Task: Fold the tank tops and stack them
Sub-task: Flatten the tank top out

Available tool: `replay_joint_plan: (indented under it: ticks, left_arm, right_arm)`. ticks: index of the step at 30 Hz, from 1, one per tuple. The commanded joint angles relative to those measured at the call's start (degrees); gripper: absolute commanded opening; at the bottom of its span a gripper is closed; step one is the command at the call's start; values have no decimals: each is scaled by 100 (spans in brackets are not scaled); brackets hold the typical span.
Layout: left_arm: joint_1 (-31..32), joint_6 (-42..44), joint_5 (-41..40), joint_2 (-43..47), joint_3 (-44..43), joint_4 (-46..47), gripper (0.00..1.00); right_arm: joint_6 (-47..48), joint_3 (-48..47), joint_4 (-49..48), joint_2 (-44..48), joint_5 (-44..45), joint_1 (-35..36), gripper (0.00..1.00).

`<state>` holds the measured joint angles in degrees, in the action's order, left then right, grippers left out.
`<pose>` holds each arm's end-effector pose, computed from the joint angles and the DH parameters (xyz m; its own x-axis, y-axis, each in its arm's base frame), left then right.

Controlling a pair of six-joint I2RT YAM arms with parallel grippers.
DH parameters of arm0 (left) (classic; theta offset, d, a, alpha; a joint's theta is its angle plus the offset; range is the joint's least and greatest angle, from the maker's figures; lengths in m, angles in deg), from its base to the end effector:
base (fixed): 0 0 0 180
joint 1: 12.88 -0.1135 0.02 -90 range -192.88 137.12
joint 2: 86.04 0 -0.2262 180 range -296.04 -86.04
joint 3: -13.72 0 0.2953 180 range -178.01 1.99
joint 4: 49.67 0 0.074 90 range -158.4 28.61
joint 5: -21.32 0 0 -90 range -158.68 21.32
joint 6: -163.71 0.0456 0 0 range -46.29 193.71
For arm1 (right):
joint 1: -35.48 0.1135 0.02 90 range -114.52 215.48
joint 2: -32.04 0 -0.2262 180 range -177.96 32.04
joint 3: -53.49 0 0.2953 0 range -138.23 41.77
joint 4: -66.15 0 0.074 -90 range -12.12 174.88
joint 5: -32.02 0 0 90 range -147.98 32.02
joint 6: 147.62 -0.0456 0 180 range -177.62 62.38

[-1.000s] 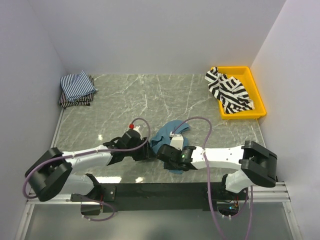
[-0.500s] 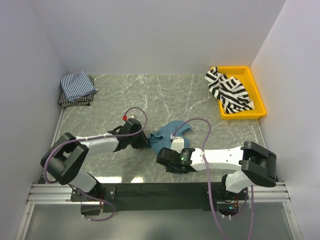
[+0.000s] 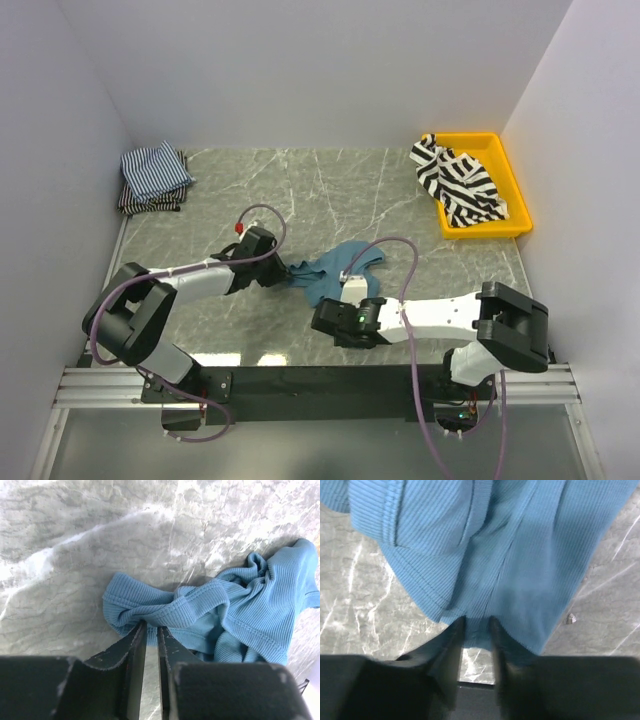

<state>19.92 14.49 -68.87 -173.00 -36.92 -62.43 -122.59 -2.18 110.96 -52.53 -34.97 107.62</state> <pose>0.2727 -0.1755 0.0741 -0.7889 -0.5137 -0.3373 -0.2694 0.7824 -0.5615 0.1058 0.2702 0.0847 -0.8879 -0.0362 -0.4586 -0.0897 0.9914 0.0954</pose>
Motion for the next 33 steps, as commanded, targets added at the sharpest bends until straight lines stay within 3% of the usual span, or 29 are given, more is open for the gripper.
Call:
replay_joint_plan:
  ticks: [1,8,10,12,23,28,33]
  left_arm:
    - [-132,86,-166,74,-204,-46,19]
    - [-599,-1,-105,153,-213,-2,15]
    - [-713,-54,-148,223,-222,-10,13]
    - [-818,-89,-280,276,-248,-63,1]
    - [-1495,-230,-342,249,-467,-46,0]
    - [-1776,-327,-465,215,-608,-151,1]
    - [-1970,-336,-526,92,-941,-160,1]
  right_arm:
    - [-42,-185,-83,-103,169,28,33]
    - [-173,-88,382,388,318,2,1]
    - [-270,-158,839,845,573,-33,0]
    - [-332,-202,1321,1433,835,-112,0]
    - [-350,-448,2747,4350,1574,-1157,0]
    - [105,-940,2906,4941,2076,-1650,0]
    - [678,-1309,2660,4749,2112,-2072,0]
